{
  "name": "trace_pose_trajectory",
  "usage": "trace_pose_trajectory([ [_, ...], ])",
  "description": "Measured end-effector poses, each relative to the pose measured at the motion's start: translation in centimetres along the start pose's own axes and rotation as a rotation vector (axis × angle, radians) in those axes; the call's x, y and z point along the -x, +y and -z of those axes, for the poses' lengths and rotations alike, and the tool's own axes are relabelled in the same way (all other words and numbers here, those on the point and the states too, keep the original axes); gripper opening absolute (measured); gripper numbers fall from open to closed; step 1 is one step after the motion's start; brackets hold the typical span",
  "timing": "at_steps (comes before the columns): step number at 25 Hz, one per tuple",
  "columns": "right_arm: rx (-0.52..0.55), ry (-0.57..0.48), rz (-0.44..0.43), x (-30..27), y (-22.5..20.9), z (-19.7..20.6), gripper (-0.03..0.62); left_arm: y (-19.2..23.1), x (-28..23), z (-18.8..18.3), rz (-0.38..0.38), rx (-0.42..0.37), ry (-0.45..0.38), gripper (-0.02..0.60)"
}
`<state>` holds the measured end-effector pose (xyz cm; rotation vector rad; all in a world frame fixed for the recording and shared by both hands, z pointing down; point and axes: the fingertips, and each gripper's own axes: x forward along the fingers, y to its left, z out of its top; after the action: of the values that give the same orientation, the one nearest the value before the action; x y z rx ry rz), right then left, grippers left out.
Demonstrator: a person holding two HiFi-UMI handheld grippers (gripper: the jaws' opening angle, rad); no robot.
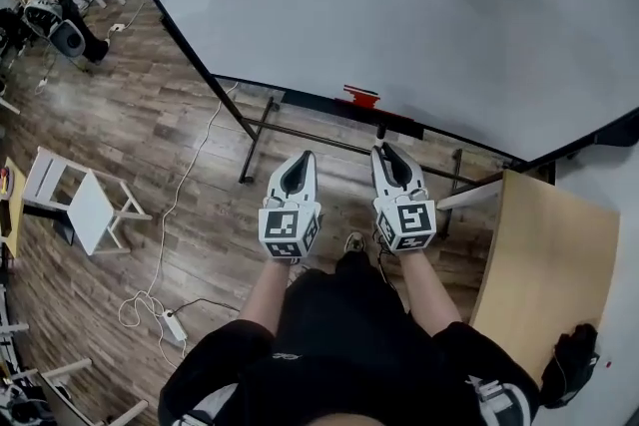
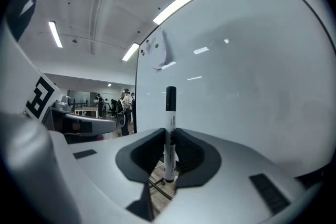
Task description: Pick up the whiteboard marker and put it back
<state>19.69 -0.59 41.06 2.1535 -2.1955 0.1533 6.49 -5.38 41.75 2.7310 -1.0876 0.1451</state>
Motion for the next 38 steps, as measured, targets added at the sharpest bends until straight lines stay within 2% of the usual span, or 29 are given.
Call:
trace_pose_trajectory([
  [7, 0.008, -0.038, 0.097, 4.9, 2.6, -1.4, 0.052, -0.1, 3.4, -0.6, 0.077, 0.010, -0.033, 0.006],
  [12, -0.008, -0.026, 0.150, 6.5, 3.6, -1.0, 0.052, 0.5, 4.5, 0.2, 0.099, 0.017, -0.015, 0.006],
  [21, 0.037, -0.037, 0.128, 5.0, 4.1, -2.1, 0.052, 1.4, 3.9, -0.9, 0.088, 0.006, -0.027, 0.006],
  [27, 0.051, -0.050, 0.037, 2.1, 4.8, -2.9, 0.052, 2.7, 3.7, -1.8, 0.015, -0.005, -0.042, 0.006],
  [38, 0.085, -0.060, -0.279, -5.5, 10.0, -3.0, 0.052, 7.5, 5.0, -1.8, -0.230, 0.008, -0.043, 0.006],
])
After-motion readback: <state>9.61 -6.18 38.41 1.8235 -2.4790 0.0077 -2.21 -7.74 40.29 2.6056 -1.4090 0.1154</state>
